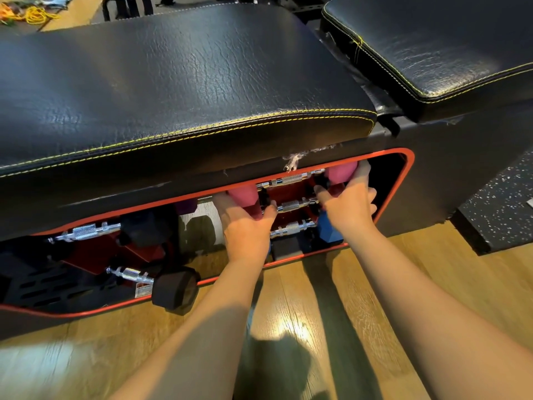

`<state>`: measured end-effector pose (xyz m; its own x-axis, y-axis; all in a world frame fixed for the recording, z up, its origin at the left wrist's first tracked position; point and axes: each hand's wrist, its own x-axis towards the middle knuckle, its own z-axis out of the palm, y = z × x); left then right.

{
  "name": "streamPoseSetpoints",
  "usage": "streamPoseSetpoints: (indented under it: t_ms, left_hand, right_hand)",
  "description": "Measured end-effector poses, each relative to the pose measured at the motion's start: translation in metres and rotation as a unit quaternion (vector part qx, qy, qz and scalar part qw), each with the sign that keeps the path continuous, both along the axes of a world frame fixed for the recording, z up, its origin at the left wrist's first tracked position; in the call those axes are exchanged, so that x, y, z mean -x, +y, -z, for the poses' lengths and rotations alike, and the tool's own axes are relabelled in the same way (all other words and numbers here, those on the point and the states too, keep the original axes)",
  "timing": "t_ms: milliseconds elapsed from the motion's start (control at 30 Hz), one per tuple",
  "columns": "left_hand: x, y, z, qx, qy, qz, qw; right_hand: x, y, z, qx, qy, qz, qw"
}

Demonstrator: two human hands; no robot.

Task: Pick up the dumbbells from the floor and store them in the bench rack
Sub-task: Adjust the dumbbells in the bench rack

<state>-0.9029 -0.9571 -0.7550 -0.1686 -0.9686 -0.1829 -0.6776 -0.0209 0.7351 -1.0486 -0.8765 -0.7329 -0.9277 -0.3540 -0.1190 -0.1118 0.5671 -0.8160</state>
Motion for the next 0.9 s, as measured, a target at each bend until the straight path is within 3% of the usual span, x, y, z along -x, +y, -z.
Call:
streamPoseSetpoints:
  t_ms: [533,667,800,900]
  left_hand:
    - [-0.003,-0.007,0.010,-0.012,-0.010,0.024,1.000]
    - [-0.004,-0.004,0.003,-0.025,-0.011,0.033,0.999]
    - [-0.013,0.008,-0.002,-0.030,0.044,-0.003,0.999]
    - [-0.034,0.010,0.015,0.003,0.102,-0.018,0.995]
  right_hand:
    - [0.001,-0.002,0.000,-0.059,-0.019,0.007,0.998]
    - [-0.002,0.001,-0.002,-0.036,-0.013,0.002,0.999]
    - [-0.014,0.004,0.003,0.006,-0.044,0.028,0.999]
    - [-0.037,0.008,0.020,-0.029,-0.010,0.025,0.999]
